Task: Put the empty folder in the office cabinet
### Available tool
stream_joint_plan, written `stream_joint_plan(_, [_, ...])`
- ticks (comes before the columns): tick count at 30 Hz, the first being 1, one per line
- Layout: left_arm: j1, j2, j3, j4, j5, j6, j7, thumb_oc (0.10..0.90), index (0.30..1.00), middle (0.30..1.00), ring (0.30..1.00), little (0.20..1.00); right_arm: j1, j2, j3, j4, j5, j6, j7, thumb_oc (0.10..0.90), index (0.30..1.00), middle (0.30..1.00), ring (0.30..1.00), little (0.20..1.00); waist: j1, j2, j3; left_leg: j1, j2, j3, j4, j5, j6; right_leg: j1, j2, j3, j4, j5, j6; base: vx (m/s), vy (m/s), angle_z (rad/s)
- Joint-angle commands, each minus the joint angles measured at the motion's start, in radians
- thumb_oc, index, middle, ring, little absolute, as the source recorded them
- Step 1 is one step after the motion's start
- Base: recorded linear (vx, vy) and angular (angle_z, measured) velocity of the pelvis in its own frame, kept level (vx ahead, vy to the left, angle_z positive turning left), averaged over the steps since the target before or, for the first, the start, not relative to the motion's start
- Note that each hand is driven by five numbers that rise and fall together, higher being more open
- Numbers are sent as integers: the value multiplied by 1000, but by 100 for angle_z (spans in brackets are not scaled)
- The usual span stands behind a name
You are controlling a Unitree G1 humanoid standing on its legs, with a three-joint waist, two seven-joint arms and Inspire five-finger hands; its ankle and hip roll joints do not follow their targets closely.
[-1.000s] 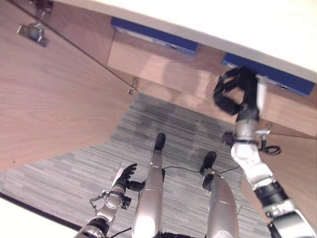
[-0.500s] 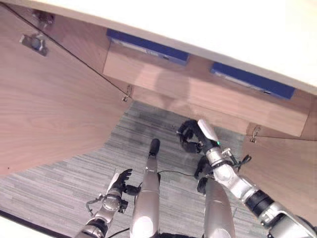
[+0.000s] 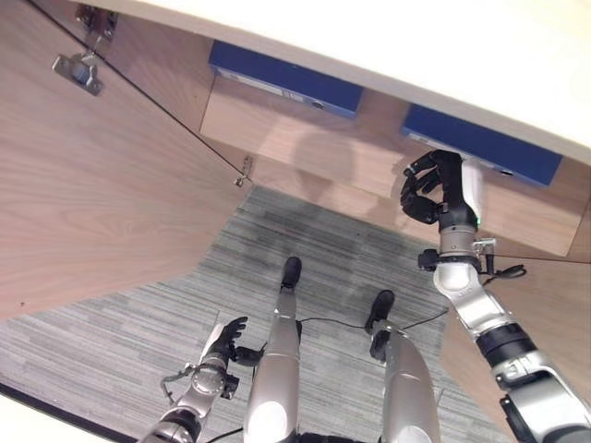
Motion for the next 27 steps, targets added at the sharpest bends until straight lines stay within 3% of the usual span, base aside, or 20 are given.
stream_joint_plan(1, [69, 3, -15, 5, -3, -12, 6, 800, 900, 900, 900, 900, 33, -53, -116, -195, -25, -74, -84, 400, 300, 300, 300, 300, -13, 24, -22, -28, 38, 18, 2, -17, -27, 106, -39, 49, 2, -101, 86, -16, 8, 3])
stream_joint_plan(11, [68, 0, -13, -5, -1, -14, 3, 800, 900, 900, 900, 900, 48, -68, -164, -256, -48, -76, -107, 400, 300, 300, 300, 300, -19, 17, -22, -28, 37, 22, 7, -21, -26, 102, -35, 55, 3, -101, 85, 0, 0, 0])
stream_joint_plan(21, [79, 23, -36, -27, -47, -22, -7, 800, 900, 900, 900, 900, -66, -64, -137, 111, 127, -58, -79, 400, 300, 300, 300, 300, 0, 35, -22, -32, 32, 20, 11, -26, -29, 94, -41, 57, 25, -118, 86, 6, 0, -1])
stream_joint_plan(27, [85, 44, -74, -49, -62, -31, -18, 800, 900, 900, 900, 900, -180, -96, -99, 341, 209, -53, -64, 400, 300, 300, 300, 300, 24, 60, -22, -51, 29, 16, 18, -18, -30, 83, -40, 55, 32, -114, 86, -2, 1, 2])
